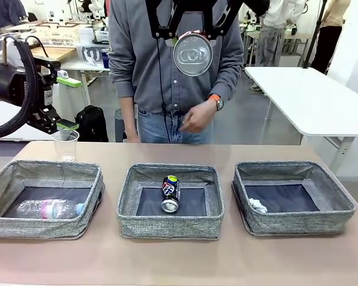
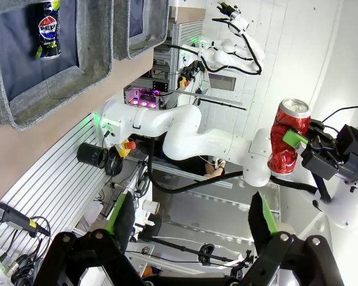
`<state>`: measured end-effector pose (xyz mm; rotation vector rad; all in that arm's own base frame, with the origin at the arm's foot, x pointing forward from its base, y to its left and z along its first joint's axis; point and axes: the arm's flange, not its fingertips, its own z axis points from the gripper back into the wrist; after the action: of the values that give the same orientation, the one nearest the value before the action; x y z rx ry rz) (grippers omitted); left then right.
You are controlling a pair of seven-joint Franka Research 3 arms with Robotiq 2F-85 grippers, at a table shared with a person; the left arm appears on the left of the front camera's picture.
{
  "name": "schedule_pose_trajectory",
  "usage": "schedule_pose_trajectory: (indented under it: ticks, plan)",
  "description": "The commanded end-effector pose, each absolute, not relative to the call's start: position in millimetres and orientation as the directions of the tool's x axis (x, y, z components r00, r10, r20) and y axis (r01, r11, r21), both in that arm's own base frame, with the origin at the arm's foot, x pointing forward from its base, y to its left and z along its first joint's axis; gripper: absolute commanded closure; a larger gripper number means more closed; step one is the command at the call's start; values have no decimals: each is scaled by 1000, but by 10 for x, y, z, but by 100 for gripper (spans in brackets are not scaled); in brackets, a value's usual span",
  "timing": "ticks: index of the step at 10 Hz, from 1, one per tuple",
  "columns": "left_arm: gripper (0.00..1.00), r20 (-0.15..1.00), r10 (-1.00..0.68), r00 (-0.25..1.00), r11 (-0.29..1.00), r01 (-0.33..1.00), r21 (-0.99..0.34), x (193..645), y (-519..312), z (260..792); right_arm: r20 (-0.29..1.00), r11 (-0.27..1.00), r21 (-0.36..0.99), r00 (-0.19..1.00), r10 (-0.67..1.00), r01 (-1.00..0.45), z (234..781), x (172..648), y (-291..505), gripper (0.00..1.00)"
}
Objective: Sort the waste into the appropriate baskets.
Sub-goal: Place the picked waste into the Fabric basket indicated by the person.
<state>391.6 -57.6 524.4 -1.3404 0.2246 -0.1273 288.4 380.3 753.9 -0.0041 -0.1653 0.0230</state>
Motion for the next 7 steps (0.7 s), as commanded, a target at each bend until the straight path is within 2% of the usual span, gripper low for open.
schedule_pose_trajectory:
  ticks: [1, 7]
  plan:
    - [3, -85, -210, 974, 221, -37, -974, 3899, -591, 5271, 162, 1000, 1, 987, 18, -18, 7554, 2869, 3787, 64]
    - [3, -85, -210, 974, 221, -37, -974, 3899, -591, 5271, 162, 1000, 1, 987, 18, -18, 7554, 2869, 3787, 64]
